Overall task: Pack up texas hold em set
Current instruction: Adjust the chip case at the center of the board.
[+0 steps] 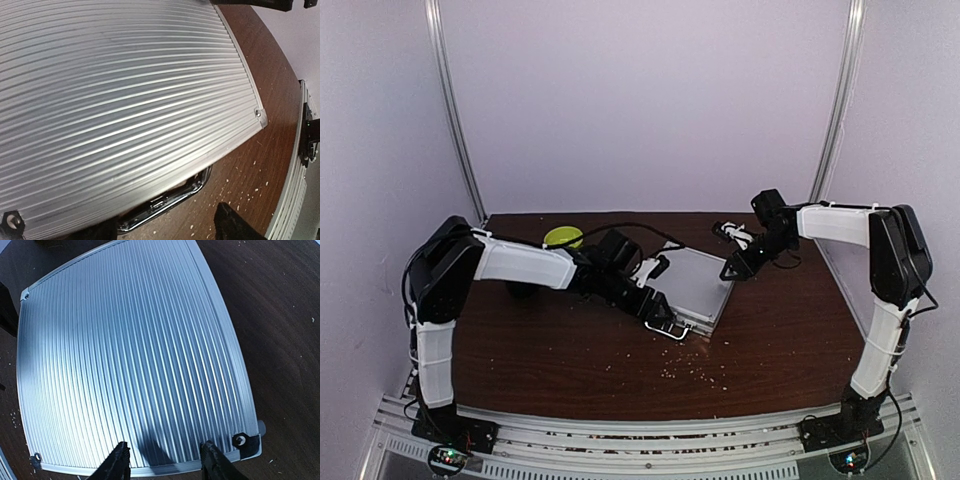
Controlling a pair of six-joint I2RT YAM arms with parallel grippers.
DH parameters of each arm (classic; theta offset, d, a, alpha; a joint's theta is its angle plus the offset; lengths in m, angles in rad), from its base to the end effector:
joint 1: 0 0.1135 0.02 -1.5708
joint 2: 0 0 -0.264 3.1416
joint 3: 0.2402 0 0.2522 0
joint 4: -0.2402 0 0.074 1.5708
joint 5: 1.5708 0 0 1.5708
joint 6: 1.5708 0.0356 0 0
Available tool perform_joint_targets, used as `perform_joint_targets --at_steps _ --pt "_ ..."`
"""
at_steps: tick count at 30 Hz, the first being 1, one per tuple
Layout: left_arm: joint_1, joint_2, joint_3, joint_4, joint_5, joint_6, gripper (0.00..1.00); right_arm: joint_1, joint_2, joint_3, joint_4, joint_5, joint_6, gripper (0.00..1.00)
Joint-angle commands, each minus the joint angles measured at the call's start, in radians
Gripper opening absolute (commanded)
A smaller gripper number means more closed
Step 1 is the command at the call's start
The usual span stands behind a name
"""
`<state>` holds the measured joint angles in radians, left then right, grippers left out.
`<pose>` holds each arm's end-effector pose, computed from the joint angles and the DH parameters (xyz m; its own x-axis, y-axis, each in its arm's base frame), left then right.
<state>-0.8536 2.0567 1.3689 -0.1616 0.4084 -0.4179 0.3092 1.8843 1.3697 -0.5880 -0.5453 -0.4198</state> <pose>0.2793 -0.3417 0.1577 -0.8017 0.3526 -0.4826 0.5894 0.6003 -0.5406 0.3671 0.1367 0.2031 -0.5793 -0.5509 -0.6007 -0.7876 0.5680 0.2387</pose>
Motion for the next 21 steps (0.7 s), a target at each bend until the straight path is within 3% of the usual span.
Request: perform_joint_targets --at_steps 1,10,16,21 --pt "-0.034 0.098 0.092 -0.037 -0.047 0.019 0.68 0.008 -0.007 -0.012 -0.04 -0.004 -0.004 0.49" --pt "-0.087 0.136 0.185 -0.144 -0.148 0.07 0.64 0.01 -0.013 -0.01 -0.044 -0.004 -0.007 0.49" --pt "-0.092 0.011 0.077 -0.098 -0.249 0.016 0.64 0.009 -0.015 -0.009 -0.047 0.001 -0.007 0.49" --pt "-0.081 -0.039 -0.009 -0.053 -0.289 -0.011 0.71 0.01 -0.035 -0.01 -0.044 0.006 -0.007 0.49"
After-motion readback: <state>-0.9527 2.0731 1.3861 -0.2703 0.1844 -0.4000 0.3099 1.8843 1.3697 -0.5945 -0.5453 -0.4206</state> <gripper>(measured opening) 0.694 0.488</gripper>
